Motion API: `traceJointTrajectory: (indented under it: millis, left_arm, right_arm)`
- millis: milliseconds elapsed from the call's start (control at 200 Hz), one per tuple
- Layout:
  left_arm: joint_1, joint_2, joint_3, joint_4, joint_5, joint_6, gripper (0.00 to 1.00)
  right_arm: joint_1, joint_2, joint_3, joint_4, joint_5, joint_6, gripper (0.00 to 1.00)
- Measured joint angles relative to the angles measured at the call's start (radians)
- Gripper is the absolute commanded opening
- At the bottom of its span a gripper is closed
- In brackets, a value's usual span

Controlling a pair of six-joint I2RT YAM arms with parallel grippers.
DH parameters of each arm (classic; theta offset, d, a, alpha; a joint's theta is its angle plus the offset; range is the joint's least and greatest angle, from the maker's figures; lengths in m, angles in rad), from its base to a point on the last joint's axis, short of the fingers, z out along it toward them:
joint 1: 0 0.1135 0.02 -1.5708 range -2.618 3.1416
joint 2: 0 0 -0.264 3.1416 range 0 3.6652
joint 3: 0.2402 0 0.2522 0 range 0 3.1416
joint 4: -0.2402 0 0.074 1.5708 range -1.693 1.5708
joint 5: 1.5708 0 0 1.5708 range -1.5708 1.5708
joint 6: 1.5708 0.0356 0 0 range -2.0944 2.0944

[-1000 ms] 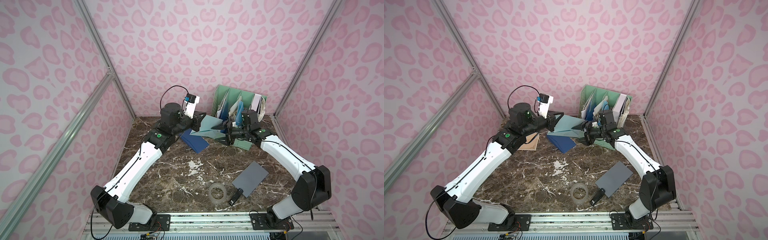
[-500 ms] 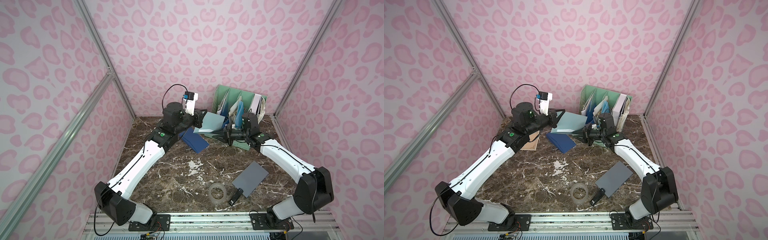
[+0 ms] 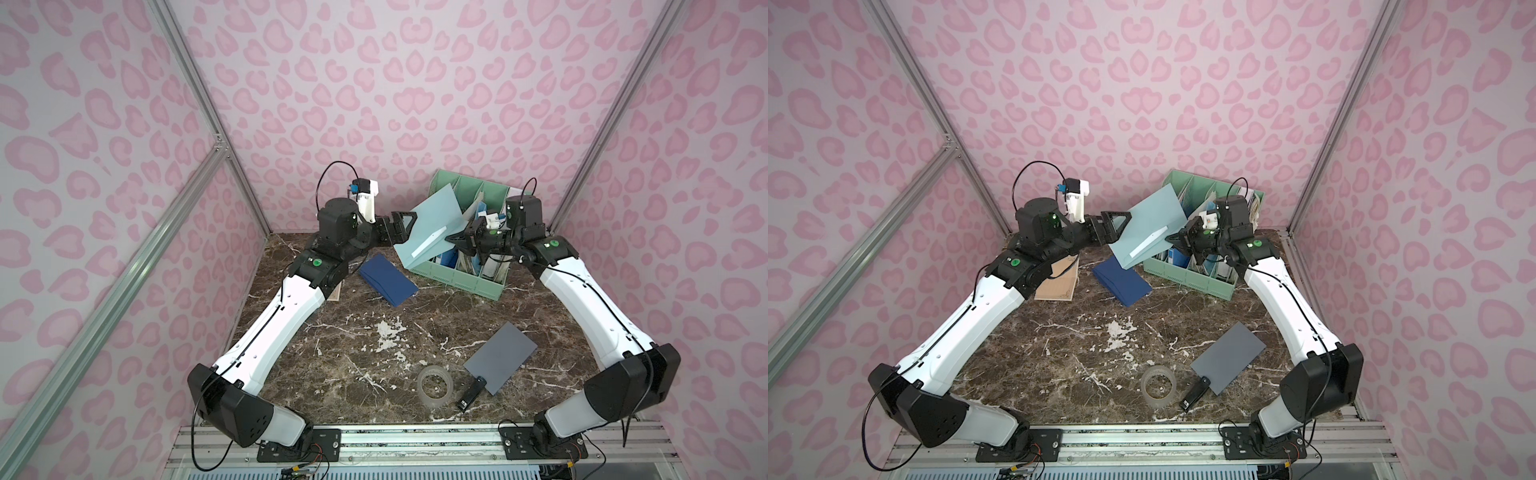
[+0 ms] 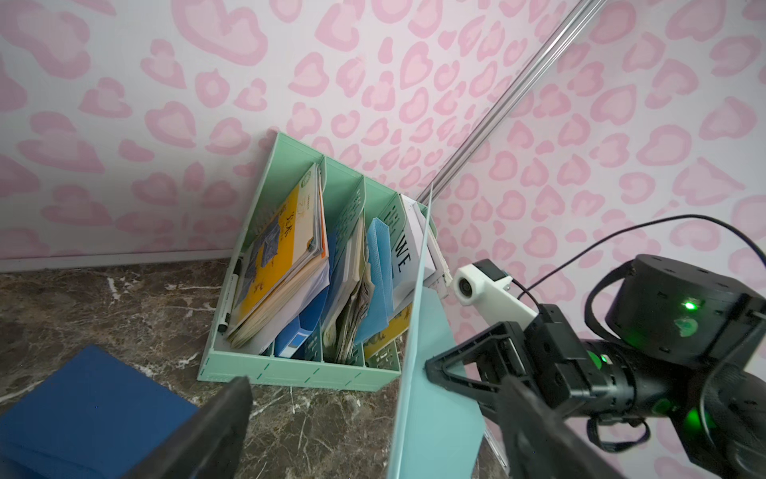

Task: Take the letter paper out of the envelope
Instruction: Pick up the envelope from the center of the board.

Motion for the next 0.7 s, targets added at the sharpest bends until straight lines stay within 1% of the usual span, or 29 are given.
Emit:
traceJointTrajectory:
  millis: [55,125,225,310,455,500,610,700]
  left_arm:
    - [0.025,0.021,0.020,-0.034,0.057,-0.008,0.91]
    - [0.033,0.034,0.021,-0.081,0.113,-0.015,0.90]
    - [0.032,0.033,-0.002,-0.135,0.186,0.001,0.89]
    - [0.035,0.032,-0.016,-0.166,0.214,0.026,0.88]
    - [0.036,0.032,-0.049,-0.172,0.271,0.034,0.89]
    - [0.036,0.032,-0.055,-0.174,0.280,0.034,0.90]
    - [0.035,0.029,-0.066,-0.185,0.282,0.051,0.96]
    - [0.037,0.028,-0.083,-0.191,0.285,0.056,0.97]
  right_arm:
    - [-0.001,0.026,0.066,-0.096,0.036,-0.106,0.00]
    - [-0.003,0.042,0.121,-0.194,0.076,-0.232,0.00]
    - [-0.008,0.034,0.153,-0.291,0.113,-0.381,0.00]
    - [-0.011,0.019,0.165,-0.341,0.115,-0.489,0.00]
    - [-0.013,0.006,0.171,-0.394,0.091,-0.627,0.00]
    - [-0.013,0.000,0.169,-0.404,0.078,-0.658,0.00]
    - [-0.015,-0.019,0.169,-0.408,0.043,-0.717,0.00]
    - [-0.019,-0.034,0.164,-0.407,0.011,-0.752,0.00]
